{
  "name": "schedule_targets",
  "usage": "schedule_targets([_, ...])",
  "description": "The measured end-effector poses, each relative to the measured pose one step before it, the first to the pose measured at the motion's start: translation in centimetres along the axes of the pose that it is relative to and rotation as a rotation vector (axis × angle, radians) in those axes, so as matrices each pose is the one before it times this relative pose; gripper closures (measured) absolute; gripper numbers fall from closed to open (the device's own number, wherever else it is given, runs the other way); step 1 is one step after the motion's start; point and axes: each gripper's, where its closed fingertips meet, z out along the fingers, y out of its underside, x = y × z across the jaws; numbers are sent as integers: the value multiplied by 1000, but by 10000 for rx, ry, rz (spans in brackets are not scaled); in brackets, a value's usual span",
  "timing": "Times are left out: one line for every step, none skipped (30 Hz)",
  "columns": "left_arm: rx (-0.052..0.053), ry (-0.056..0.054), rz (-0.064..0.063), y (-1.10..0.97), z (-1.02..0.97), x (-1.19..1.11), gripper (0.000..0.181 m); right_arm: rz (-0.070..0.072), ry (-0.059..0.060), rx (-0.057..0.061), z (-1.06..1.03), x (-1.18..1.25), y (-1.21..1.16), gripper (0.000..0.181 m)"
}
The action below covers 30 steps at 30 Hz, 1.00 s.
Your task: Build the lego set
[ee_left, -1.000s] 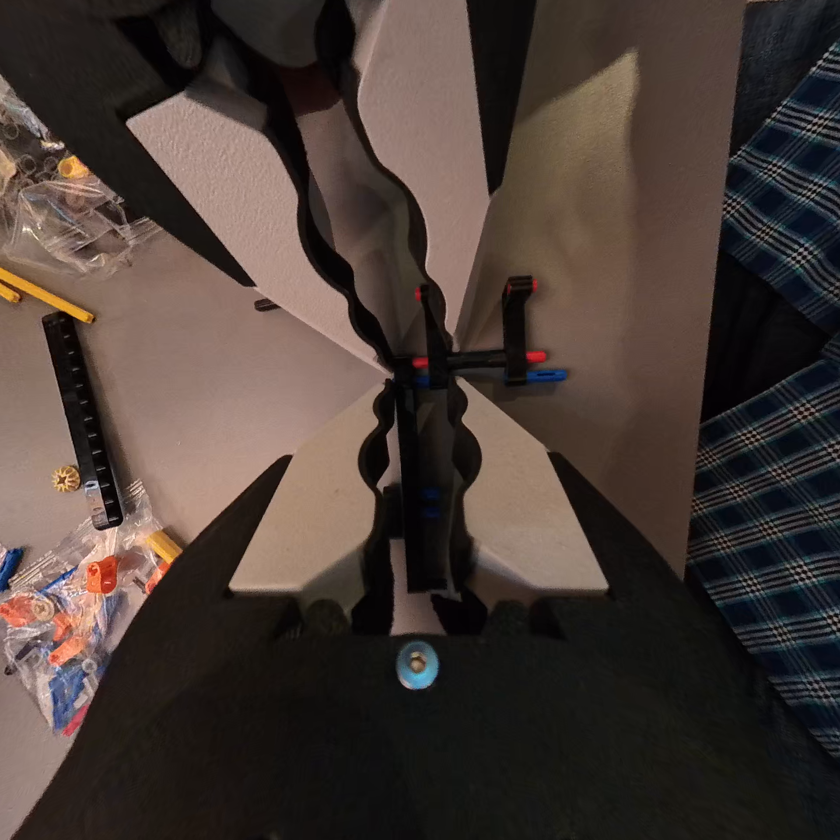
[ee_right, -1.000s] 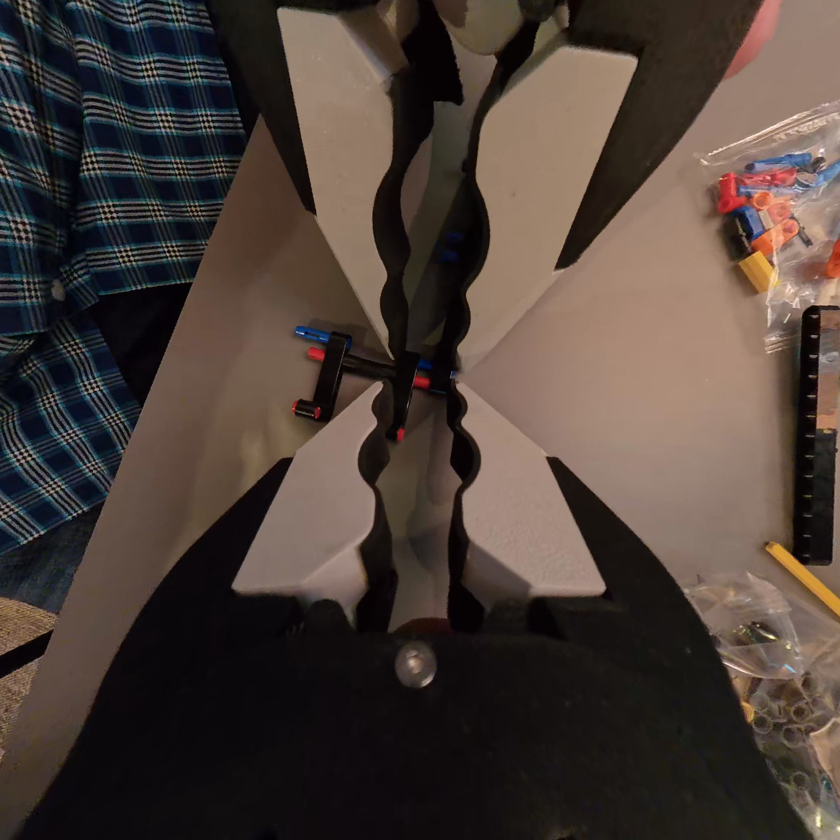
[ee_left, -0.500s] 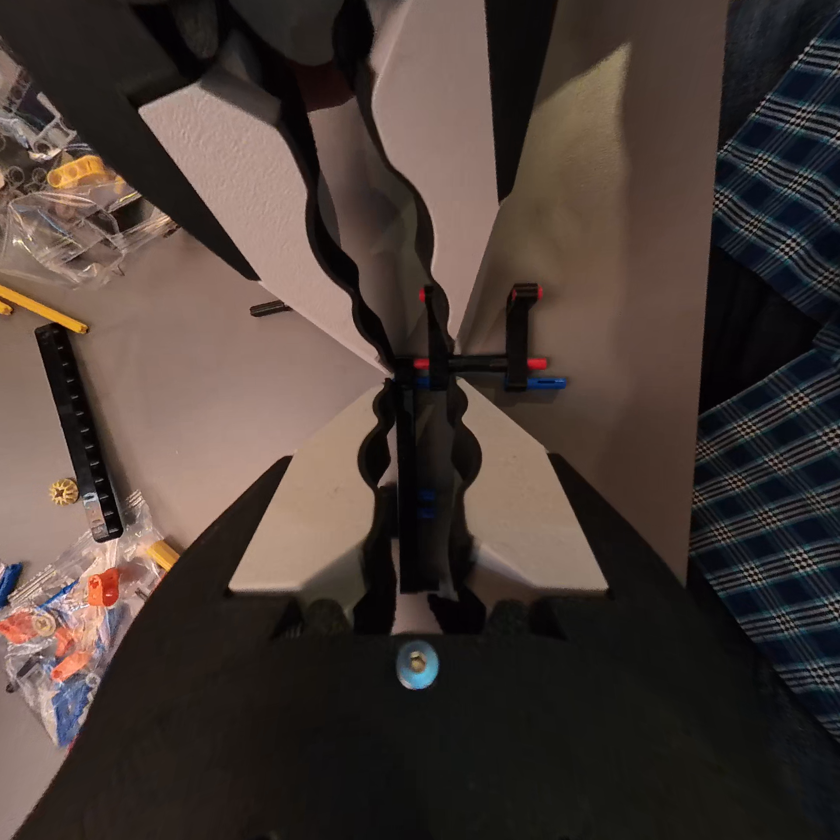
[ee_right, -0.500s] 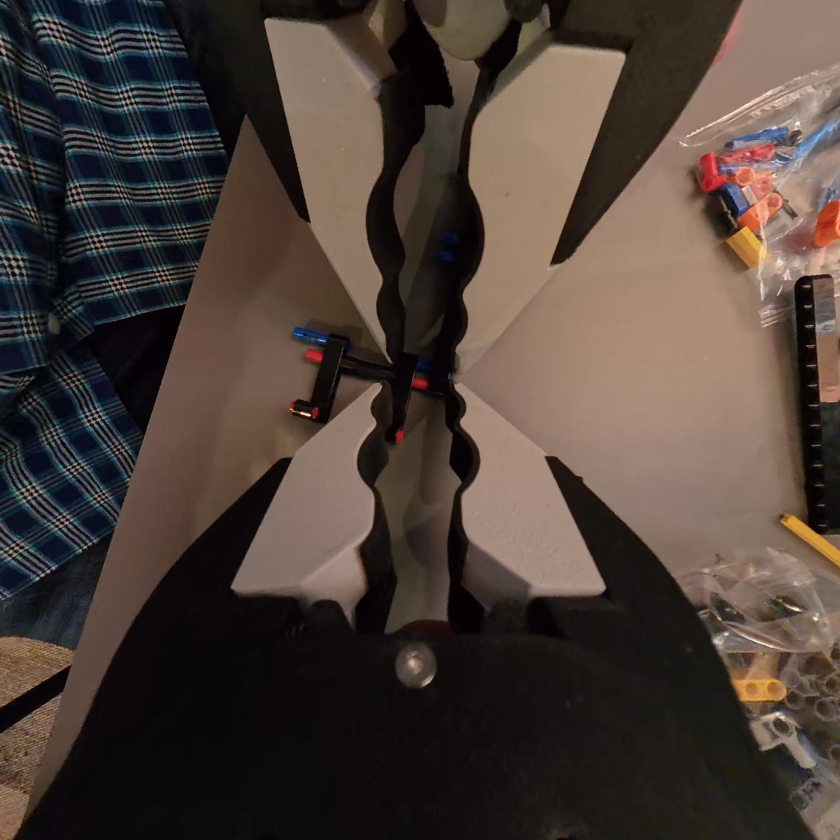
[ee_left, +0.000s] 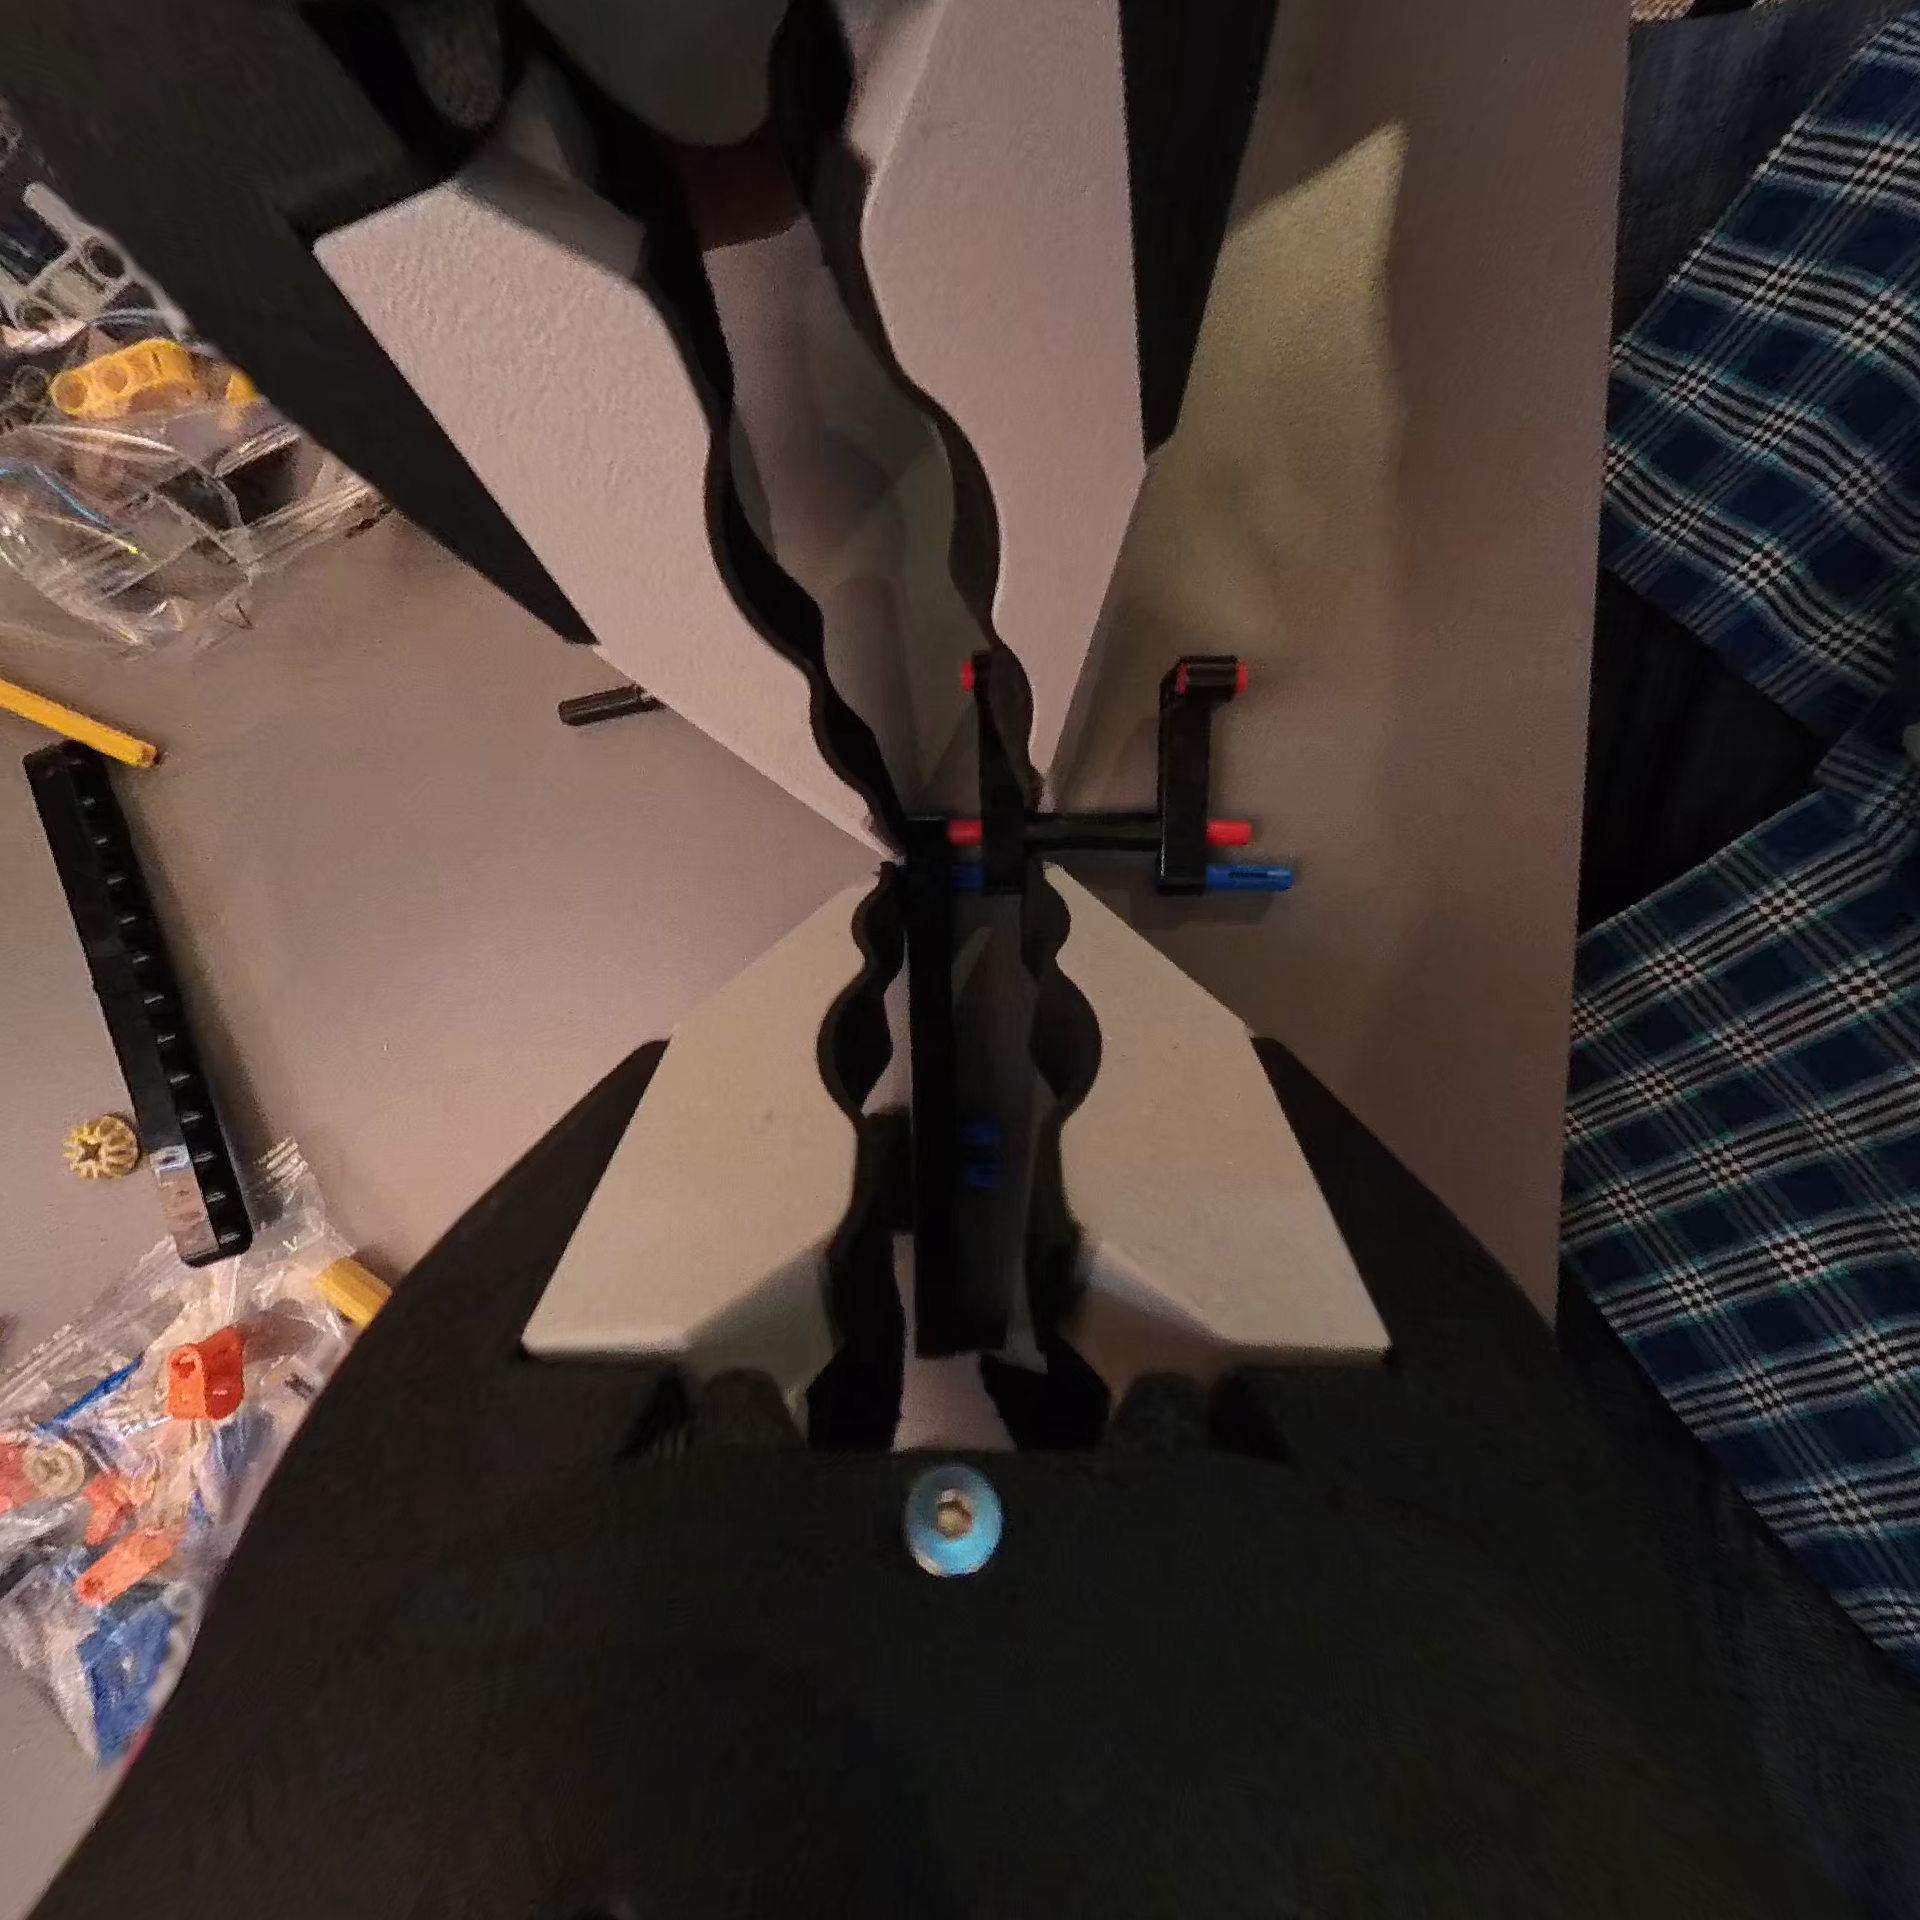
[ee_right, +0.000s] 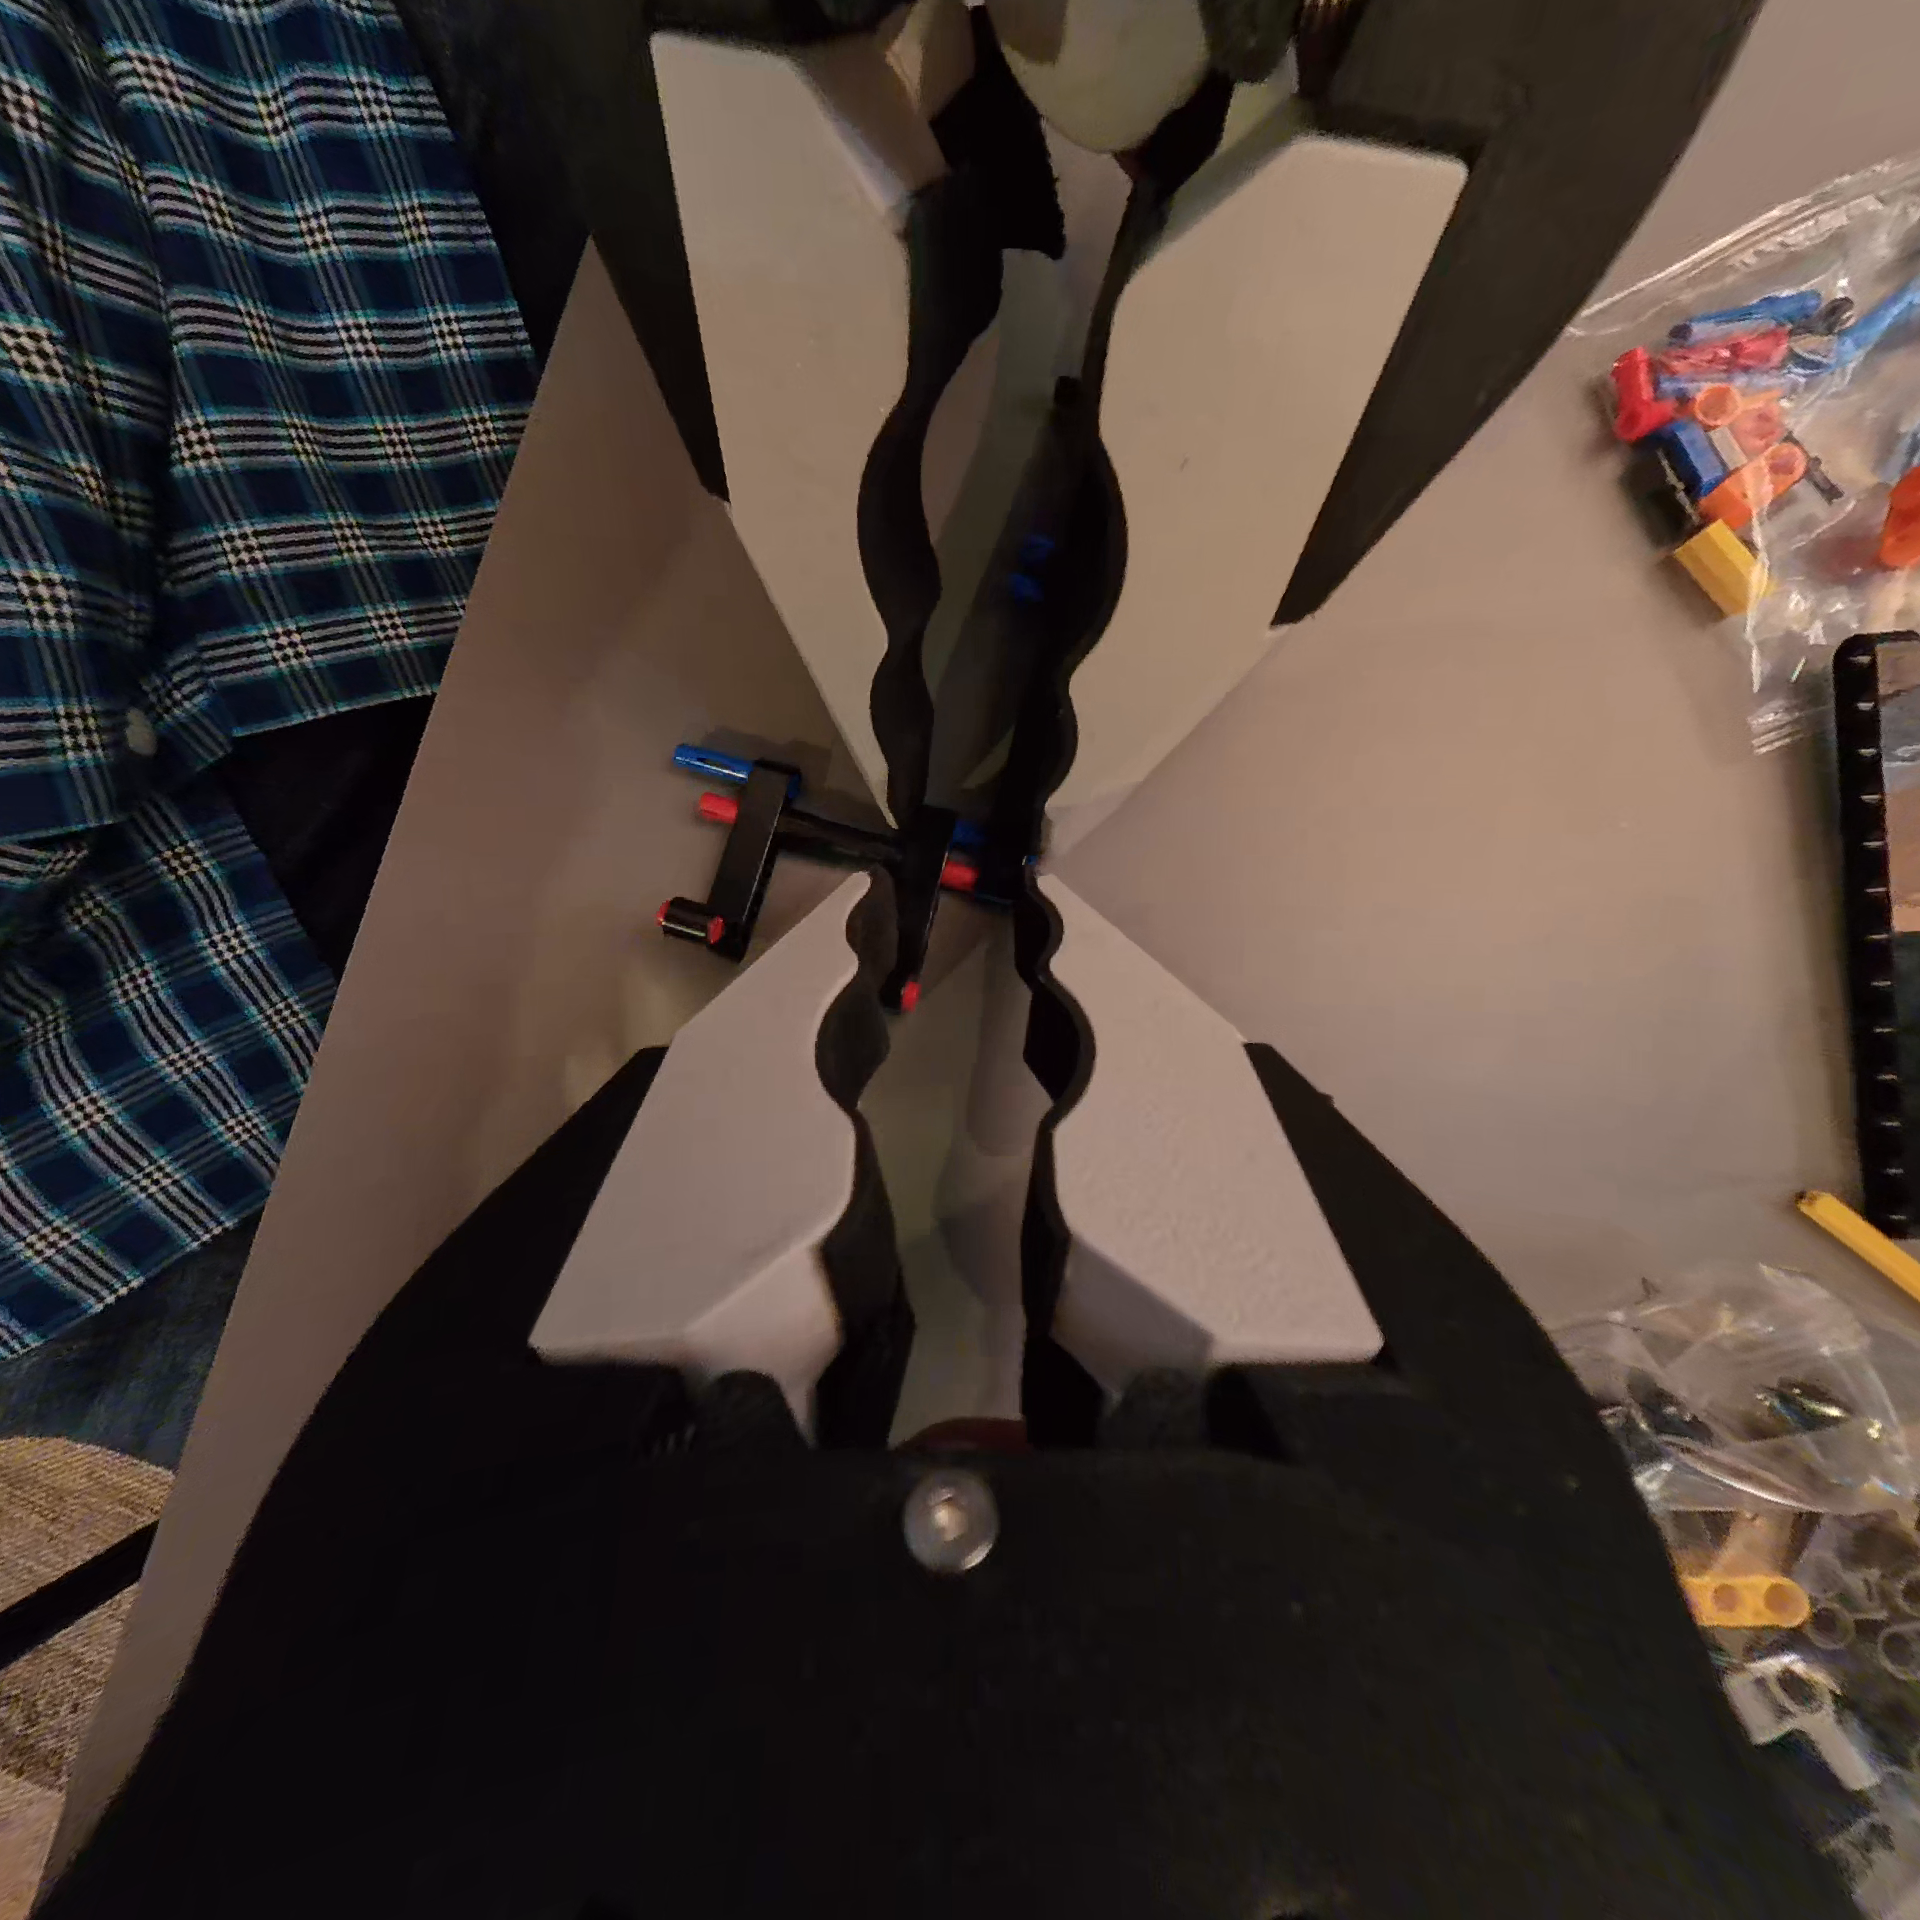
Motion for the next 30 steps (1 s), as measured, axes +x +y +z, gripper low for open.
schedule_targets([59, 3, -48, 27, -24, -1, 160, 129, 67, 92, 4, 16, -32, 161])
schedule_targets([103, -60, 62, -25, -4, -25, 160, 150, 107, 132, -3, -18, -35, 161])
schedule_targets([102, -112, -26, -32, 10, -62, 160, 103, 162, 101, -10, 3, -2, 161])
schedule_targets([110, -81, -84, -28, 18, -20, 159, 91, 123, 84, -20, -8, -21, 160])
schedule_targets([87, -112, 16, -11, -20, -41, 159, 97, 58, 123, -14, 9, -16, 160])
schedule_targets([31, -147, 30, -3, -21, -2, 159, 110, -30, 121, -34, -27, 11, 161])
schedule_targets([-41, -135, 63, -9, -18, 6, 159, 10, 30, 71, -15, 0, -3, 161])
schedule_targets([-45, -71, 66, 31, -27, 15, 159, 51, 50, 24, 22, -29, -33, 161])
schedule_targets([-29, 13, -6, 33, -16, 27, 159, 11, 46, 23, 17, -27, -23, 161])
schedule_targets([-7, 65, -13, 30, -12, 39, 159, 81, 6, 8, 32, -36, -28, 161])
schedule_targets([50, 74, -32, 2, -3, 29, 159, 2, 11, -9, 22, -45, -13, 161])
schedule_targets([48, 25, -8, -11, 12, 5, 160, -84, 48, -43, -7, -8, 1, 161])
schedule_targets([16, 11, 30, 3, 3, 37, 160, -143, 77, -58, 5, -33, 4, 161])
schedule_targets([-1, 110, -13, 0, 11, 170, 160, -63, -41, -56, 28, -140, 9, 162])
schedule_targets([13, 96, -33, -9, 21, 63, 160, -99, -27, -45, 12, -123, -9, 162])
schedule_targets([12, 147, -44, -38, 30, 92, 160, -66, -156, -48, 31, -278, -36, 168])
schedule_targets([-2, 75, 22, -8, 10, 6, 160, 3, 32, -31, 27, 5, 2, 168])
schedule_targets([-8, 22, 82, 0, 1, -8, 160, -19, -3, 13, -8, -4, 4, 168])
schedule_targets([9, 19, 8, -2, 0, 2, 160, 53, -21, 65, -7, 2, 0, 168])
schedule_targets([17, 25, 22, -4, 11, 10, 160, -12, 19, 5, 4, -8, -4, 168])
schedule_targets([22, 37, -57, -11, 5, 10, 161, -30, 35, -38, 7, -10, 3, 168])
schedule_targets([-28, -2, -22, 9, 1, 11, 161, 54, -28, 30, -8, -4, 4, 168])
schedule_targets([-31, -47, 82, 11, -17, -14, 161, 43, -52, 39, -7, 7, -7, 168])
schedule_targets([13, -14, 5, 14, -1, -7, 161, 4, -16, -8, -6, 3, 10, 168])
schedule_targets([25, 8, -46, 6, 5, -26, 160, -32, -13, -53, 8, -12, 20, 167])
schedule_targets([-23, -35, -33, -17, -5, -69, 160, -16, -11, -48, -19, 14, 15, 167])
schedule_targets([-47, -65, -70, -19, -2, -13, 160, 18, -9, -5, -13, 18, 15, 167])
schedule_targets([-8, -132, -23, 0, -17, -39, 160, 103, -40, 16, -4, 16, 12, 167])
schedule_targets([30, -224, 9, -7, -30, -96, 159, 56, 31, 8, -13, 74, -12, 167])
schedule_targets([-13, -220, 6, 63, -53, -30, 159, 40, 39, -6, -15, 32, -11, 167])
